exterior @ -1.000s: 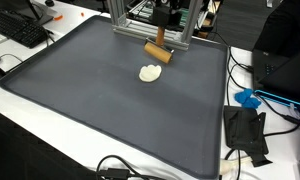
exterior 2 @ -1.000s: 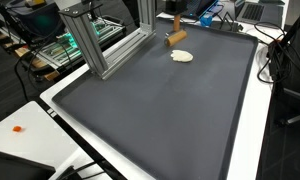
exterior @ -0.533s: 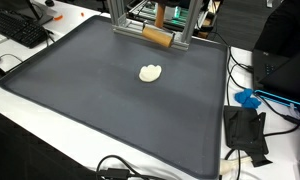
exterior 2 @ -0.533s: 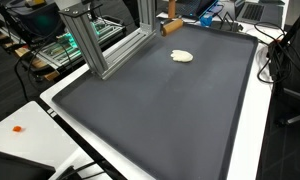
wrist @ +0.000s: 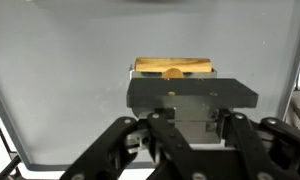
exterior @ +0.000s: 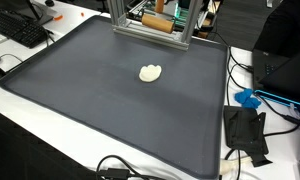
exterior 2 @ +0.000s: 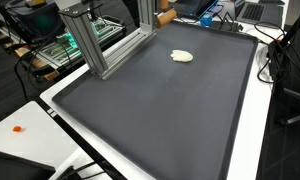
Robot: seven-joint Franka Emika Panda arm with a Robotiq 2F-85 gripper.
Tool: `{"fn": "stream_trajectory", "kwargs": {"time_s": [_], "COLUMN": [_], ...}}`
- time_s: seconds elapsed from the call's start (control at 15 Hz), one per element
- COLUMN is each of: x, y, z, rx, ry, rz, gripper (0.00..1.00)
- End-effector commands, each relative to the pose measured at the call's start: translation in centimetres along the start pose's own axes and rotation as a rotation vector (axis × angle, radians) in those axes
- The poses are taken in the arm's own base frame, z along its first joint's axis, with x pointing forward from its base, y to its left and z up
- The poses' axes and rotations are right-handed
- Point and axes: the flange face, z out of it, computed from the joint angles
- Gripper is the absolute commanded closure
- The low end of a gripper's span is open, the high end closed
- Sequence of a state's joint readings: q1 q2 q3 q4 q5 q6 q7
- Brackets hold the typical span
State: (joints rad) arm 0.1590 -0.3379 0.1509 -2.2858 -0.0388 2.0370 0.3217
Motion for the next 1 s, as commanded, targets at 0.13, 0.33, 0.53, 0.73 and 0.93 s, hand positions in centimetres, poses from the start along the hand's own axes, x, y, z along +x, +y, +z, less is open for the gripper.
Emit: {"fn": "stream_trajectory", "kwargs": {"time_s": [0.13, 0.33, 0.53, 0.73, 0.93], "x": [-3.1, -4.5, -5.8, -7.3, -8.7], "y": [1.5, 2.1, 2.8, 3.4, 3.7], "z": [-1.6, -2.0, -2.2, -2.2, -2.3], "rx": [0.043, 0.072, 0.061, 0.078, 0.100], "ry": [-0.008, -0.028, -0.039, -0.039, -0.037], "rz": [-0.075, -0.104, -0.112, -0.107, -0.097], "gripper": [0.78, 0.78, 0.78, 0.78, 0.78]}}
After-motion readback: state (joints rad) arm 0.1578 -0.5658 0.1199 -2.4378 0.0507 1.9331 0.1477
